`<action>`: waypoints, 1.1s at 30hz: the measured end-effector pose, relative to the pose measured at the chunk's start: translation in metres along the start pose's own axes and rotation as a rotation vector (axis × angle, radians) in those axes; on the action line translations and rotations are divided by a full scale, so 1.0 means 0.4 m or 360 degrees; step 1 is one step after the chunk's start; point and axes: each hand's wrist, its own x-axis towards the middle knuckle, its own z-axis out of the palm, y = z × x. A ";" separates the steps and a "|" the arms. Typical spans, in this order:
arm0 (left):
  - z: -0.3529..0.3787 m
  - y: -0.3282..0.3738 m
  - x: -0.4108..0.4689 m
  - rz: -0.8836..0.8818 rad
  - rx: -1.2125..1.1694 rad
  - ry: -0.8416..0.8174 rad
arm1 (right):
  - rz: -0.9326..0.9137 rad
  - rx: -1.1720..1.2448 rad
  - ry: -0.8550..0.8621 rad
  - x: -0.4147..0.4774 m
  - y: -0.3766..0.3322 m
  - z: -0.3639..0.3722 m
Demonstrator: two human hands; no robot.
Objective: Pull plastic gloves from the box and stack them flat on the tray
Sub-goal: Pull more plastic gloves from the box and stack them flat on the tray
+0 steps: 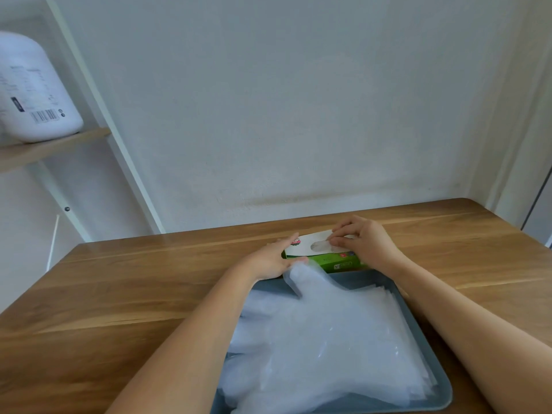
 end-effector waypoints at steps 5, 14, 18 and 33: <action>0.001 -0.009 0.004 -0.0001 -0.0049 -0.0003 | 0.0312 0.0379 0.0311 0.010 0.005 -0.006; -0.001 -0.008 0.002 -0.0007 -0.0056 -0.0007 | 0.1013 0.1770 0.0783 0.021 -0.012 -0.072; -0.002 0.005 -0.005 0.0003 -0.0020 -0.0002 | 0.0872 0.1566 0.0651 0.009 -0.047 -0.087; -0.003 0.017 -0.006 -0.0017 -0.0073 0.0004 | 0.0468 0.0001 -0.0429 -0.004 -0.069 -0.251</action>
